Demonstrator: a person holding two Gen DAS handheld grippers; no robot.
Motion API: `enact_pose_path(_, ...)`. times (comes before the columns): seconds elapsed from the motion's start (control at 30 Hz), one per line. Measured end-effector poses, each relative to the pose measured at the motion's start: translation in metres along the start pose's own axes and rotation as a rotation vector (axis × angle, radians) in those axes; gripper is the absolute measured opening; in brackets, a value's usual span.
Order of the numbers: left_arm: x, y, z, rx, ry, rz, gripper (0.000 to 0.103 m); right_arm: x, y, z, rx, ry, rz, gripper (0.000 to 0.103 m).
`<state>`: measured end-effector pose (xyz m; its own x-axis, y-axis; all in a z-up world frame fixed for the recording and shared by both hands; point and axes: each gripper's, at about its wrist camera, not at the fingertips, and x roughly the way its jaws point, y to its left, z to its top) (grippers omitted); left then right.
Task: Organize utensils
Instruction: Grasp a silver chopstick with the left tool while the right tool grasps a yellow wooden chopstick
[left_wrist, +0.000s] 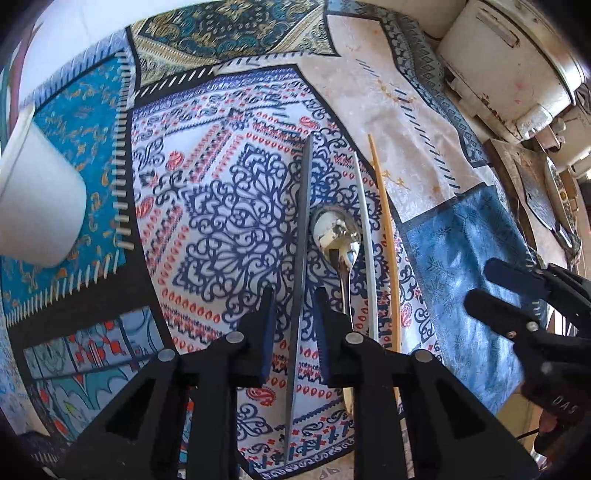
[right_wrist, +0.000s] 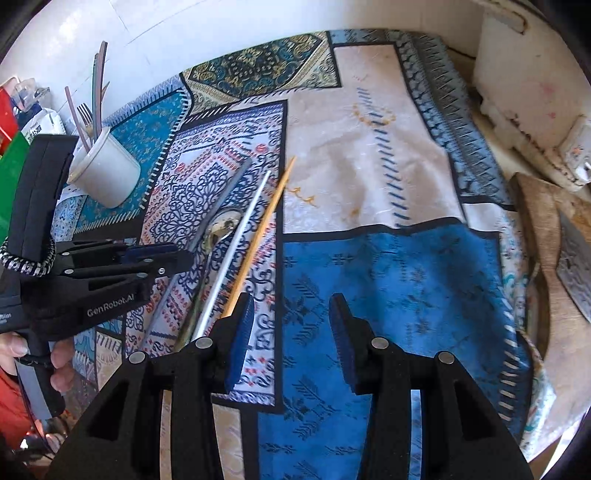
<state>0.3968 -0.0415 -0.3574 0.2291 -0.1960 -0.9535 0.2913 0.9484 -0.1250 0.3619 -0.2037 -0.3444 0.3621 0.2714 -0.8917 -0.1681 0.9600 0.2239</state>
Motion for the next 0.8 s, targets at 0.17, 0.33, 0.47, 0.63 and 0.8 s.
enact_pose_path(0.17, 0.004, -0.001, 0.005, 0.056, 0.019, 0.007, 0.013, 0.023, 0.012, 0.003, -0.003, 0.044, 0.010, 0.039)
enact_pose_path(0.33, 0.005, -0.005, 0.008, 0.140, 0.034, 0.013, 0.011, 0.036, 0.019, 0.006, 0.001, 0.068, 0.022, 0.038)
enact_pose_path(0.47, 0.010, -0.007, 0.016, 0.176, 0.056, 0.005, 0.011, 0.039, 0.021, 0.007, -0.005, 0.078, 0.037, 0.034)
enact_pose_path(0.63, 0.015, -0.011, 0.023, 0.190, 0.093, 0.020, 0.011, 0.040, 0.025, 0.008, -0.041, 0.080, 0.000, 0.028)
enact_pose_path(0.8, 0.021, -0.015, 0.031, 0.180, 0.111, 0.019, 0.010, 0.042, 0.028, 0.008, -0.044, 0.055, -0.046, 0.019)
